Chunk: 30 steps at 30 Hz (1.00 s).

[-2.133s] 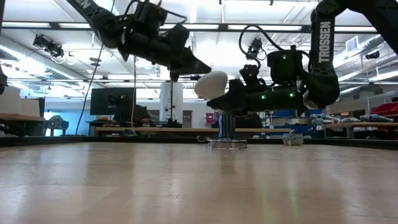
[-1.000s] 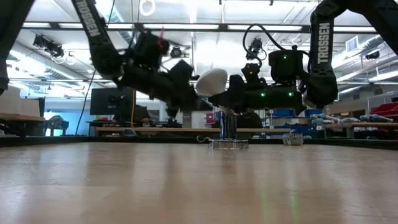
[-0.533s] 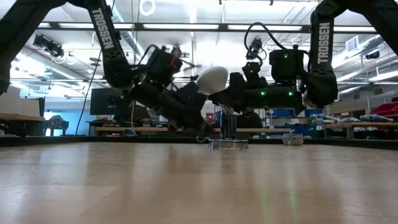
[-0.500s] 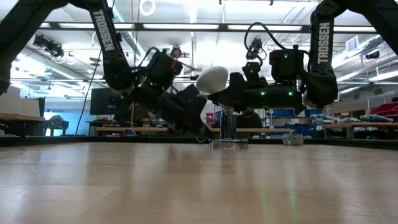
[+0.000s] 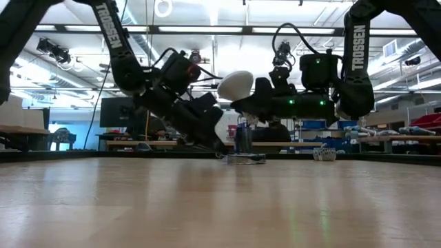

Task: Screw lightbulb
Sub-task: Insert the light into the lamp socket

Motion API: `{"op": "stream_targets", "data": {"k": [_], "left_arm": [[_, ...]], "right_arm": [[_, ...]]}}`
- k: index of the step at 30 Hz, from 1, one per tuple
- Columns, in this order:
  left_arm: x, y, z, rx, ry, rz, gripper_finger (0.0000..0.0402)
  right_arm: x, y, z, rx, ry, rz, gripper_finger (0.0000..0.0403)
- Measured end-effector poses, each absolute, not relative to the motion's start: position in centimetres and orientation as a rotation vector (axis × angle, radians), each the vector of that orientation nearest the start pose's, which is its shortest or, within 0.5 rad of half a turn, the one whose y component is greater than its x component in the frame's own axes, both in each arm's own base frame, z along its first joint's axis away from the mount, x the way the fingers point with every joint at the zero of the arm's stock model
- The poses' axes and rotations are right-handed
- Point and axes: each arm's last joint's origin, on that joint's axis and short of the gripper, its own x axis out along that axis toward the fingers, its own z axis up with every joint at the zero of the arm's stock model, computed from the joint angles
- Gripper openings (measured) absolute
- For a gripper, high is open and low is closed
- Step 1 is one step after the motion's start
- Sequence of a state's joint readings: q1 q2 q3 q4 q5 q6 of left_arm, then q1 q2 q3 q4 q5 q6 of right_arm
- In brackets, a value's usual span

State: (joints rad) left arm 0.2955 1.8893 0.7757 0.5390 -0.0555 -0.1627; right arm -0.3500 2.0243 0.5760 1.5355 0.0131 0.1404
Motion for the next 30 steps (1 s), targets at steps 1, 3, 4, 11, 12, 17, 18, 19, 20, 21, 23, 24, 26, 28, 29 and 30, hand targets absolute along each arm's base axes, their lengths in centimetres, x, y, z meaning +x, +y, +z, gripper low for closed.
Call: {"op": "stream_targets", "data": {"k": [1, 3, 4, 11, 12, 17, 18, 19, 20, 21, 23, 24, 26, 28, 29, 30], "left_arm": [[32.6, 10.1, 11.4, -0.224, 0.553, 0.389, 0.0000], [31.6, 10.0, 12.3, -0.219, 0.561, 0.394, 0.0000], [31.2, 10.0, 13.1, -0.215, 0.548, 0.396, 0.0000], [29.1, 9.6, 17.8, -0.215, 0.381, 0.379, 0.0000], [28.9, 9.6, 18.5, -0.209, 0.341, 0.377, 0.0000], [28.2, 10.0, 19.9, -0.201, 0.282, 0.394, 0.0000], [28.1, 10.1, 20.1, -0.197, 0.274, 0.396, 0.0000], [28.1, 10.3, 20.2, -0.190, 0.259, 0.393, 0.0000], [28.1, 10.4, 20.4, -0.185, 0.245, 0.392, 0.0000], [28.0, 10.5, 20.4, -0.186, 0.246, 0.390, 0.0000], [28.0, 10.6, 20.3, -0.189, 0.252, 0.386, 0.0000], [28.0, 10.6, 20.4, -0.188, 0.250, 0.384, 0.0000], [28.0, 10.6, 20.4, -0.180, 0.243, 0.381, 0.0000], [28.0, 10.6, 20.4, -0.180, 0.245, 0.374, 0.0000], [28.0, 10.6, 20.4, -0.179, 0.247, 0.373, 0.0000], [28.0, 10.6, 20.4, -0.178, 0.248, 0.372, 0.0000]], "right_arm": [[30.2, -11.0, 11.4, 0.126, -0.118, -0.351, 0.0158], [30.2, -11.0, 11.6, 0.133, -0.138, -0.343, 0.0158], [30.2, -11.0, 11.7, 0.133, -0.142, -0.339, 0.0158], [31.3, -10.8, 12.3, 0.128, -0.161, -0.272, 0.0158], [31.4, -10.7, 12.4, 0.128, -0.157, -0.268, 0.0158], [32.5, -10.5, 12.2, 0.139, -0.088, -0.220, 0.0158], [32.8, -10.6, 12.1, 0.145, -0.070, -0.213, 0.0158], [33.0, -10.7, 12.1, 0.151, -0.057, -0.208, 0.0158], [33.3, -10.7, 12.1, 0.159, -0.041, -0.204, 0.0158], [33.6, -10.8, 12.1, 0.166, -0.023, -0.198, 0.0158], [34.1, -10.9, 12.2, 0.181, -0.003, -0.197, 0.0158], [34.3, -11.0, 12.3, 0.185, 0.003, -0.195, 0.0158], [34.6, -11.1, 12.4, 0.188, 0.016, -0.189, 0.0159], [34.7, -11.1, 12.5, 0.189, 0.020, -0.182, 0.0161], [34.7, -11.1, 12.6, 0.189, 0.020, -0.177, 0.0162], [34.7, -11.2, 12.7, 0.189, 0.020, -0.177, 0.0162]]}}
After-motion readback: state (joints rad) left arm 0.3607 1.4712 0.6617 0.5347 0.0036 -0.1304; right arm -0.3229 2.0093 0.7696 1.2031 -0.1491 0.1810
